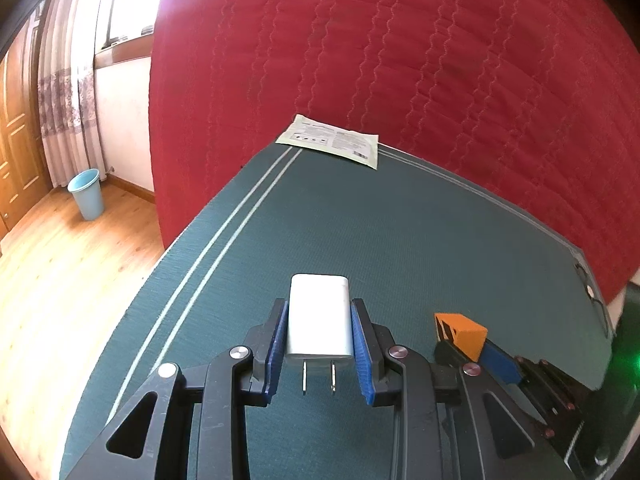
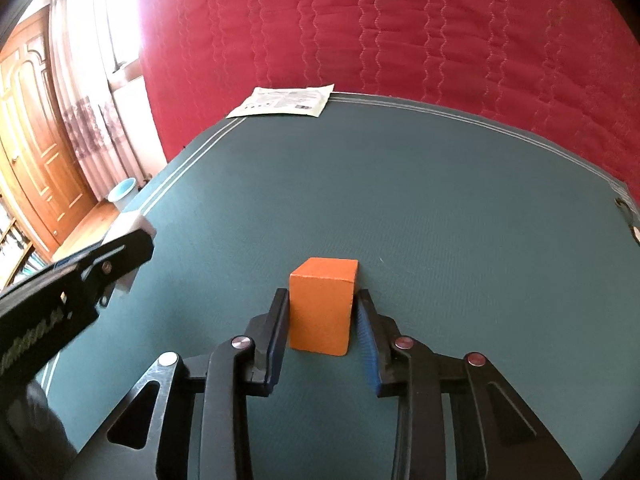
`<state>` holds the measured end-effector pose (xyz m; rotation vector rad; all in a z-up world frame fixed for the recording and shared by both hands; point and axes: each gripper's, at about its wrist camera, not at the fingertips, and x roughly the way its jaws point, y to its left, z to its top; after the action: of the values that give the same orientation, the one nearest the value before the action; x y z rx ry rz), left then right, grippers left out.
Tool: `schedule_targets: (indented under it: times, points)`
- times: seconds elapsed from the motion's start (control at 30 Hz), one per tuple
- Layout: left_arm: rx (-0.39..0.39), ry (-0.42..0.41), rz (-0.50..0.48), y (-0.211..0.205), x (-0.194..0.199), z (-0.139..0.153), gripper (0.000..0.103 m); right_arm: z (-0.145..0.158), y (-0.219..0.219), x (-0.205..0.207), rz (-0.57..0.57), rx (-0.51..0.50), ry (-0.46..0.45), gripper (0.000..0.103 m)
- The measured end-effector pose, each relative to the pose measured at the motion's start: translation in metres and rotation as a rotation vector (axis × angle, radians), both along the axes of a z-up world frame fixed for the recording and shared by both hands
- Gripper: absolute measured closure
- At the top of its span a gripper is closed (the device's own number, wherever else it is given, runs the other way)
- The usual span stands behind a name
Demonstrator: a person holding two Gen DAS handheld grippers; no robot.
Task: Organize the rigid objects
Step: 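Carry the orange block over the bowl with the right gripper while the left carries the charger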
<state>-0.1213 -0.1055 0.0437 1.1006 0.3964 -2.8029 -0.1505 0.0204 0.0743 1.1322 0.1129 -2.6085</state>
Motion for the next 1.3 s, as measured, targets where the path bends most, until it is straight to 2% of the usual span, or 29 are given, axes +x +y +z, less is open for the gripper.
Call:
schedule_targets:
  times: [0.27,0.5,0.67,1.3]
  points:
    - [-0.006,0.009,-0.072,0.017,0.003,0.002,0.071,0.004,0.039,0.037,-0.035,-0.031,-0.007,0.070]
    - [-0.024,0.021,-0.155,0.042,0.011,0.004,0.071,0.013,0.065,0.078,-0.084,0.033,0.034,0.072]
    - [-0.039,0.021,-0.217,0.063,0.016,0.002,0.071,0.011,0.081,0.098,-0.109,0.025,0.021,0.072]
    - [-0.097,0.027,-0.377,0.116,0.039,-0.006,0.071,0.032,0.157,0.177,-0.217,-0.074,0.040,0.072]
